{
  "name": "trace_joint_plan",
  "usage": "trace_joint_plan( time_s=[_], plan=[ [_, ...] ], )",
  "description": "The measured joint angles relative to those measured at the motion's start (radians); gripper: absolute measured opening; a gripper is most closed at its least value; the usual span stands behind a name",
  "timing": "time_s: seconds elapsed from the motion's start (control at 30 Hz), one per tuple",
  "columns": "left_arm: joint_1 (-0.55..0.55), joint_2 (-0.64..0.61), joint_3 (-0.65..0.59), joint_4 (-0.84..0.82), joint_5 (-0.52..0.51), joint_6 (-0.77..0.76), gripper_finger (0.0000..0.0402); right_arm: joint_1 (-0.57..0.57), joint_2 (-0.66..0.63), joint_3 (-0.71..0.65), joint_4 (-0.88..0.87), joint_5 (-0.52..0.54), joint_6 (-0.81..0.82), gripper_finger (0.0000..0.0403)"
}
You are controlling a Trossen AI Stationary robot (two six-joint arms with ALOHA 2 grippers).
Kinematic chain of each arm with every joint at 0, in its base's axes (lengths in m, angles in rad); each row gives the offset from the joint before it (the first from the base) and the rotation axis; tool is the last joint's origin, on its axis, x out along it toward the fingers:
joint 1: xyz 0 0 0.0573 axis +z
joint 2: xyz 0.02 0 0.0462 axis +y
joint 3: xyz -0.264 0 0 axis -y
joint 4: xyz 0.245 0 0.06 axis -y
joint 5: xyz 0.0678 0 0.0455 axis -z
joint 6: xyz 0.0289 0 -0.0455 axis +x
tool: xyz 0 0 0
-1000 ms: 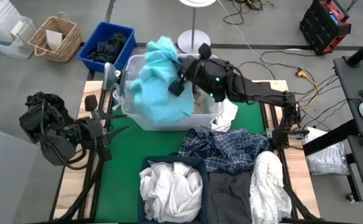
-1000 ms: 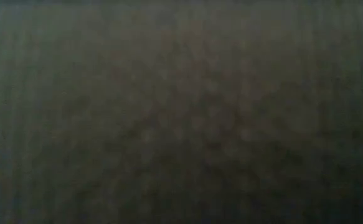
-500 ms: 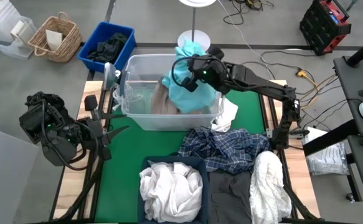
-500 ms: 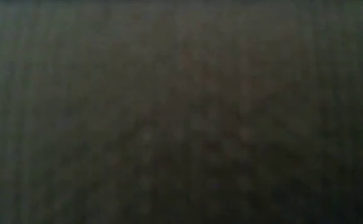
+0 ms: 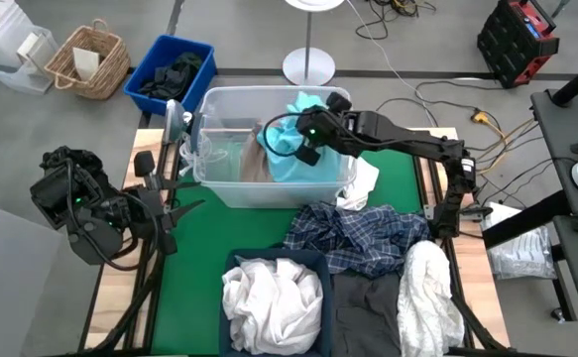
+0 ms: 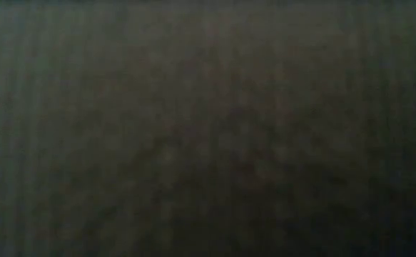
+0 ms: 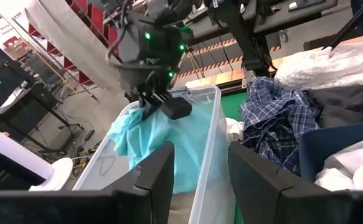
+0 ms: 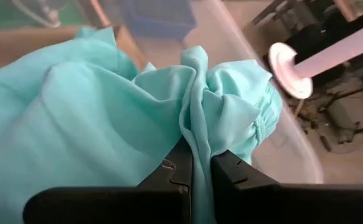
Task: Sort clothes
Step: Put the light blue shorts into the transparent laundry bin
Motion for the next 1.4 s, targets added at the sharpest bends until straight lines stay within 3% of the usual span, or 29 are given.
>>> trace_joint_plan(
  time_s=[0.2,0.47,0.6,0.73,0.87,1.07,1.4],
  plan=[
    [0.000,0.000,0.000,0.000,0.000,-0.017,0.0130,0.000,0.017,-0.025,0.010,-0.081,0.045,0.0028],
    [0.000,0.000,0.000,0.000,0.000,-0.023,0.0130,-0.037,0.017,0.026,-0.003,-0.333,0.214,0.0151],
    [0.000,0.000,0.000,0.000,0.000,-0.024,0.0130,-0.052,0.017,0.068,-0.006,-0.347,0.270,0.0203],
    [0.001,0.000,0.000,0.000,0.000,-0.034,0.0130,-0.061,0.014,0.120,-0.001,-0.324,0.282,0.0223],
    [0.001,0.000,0.000,0.000,-0.015,-0.039,0.0130,-0.084,0.014,0.136,0.004,-0.327,0.272,0.0185],
    [0.002,0.000,0.000,0.000,-0.048,-0.038,0.0130,-0.144,0.029,0.117,-0.024,-0.382,0.264,0.0029],
    [0.012,0.000,0.000,-0.002,-0.050,-0.036,0.0130,-0.158,0.132,0.100,-0.180,-0.459,0.263,0.0009]
  ],
)
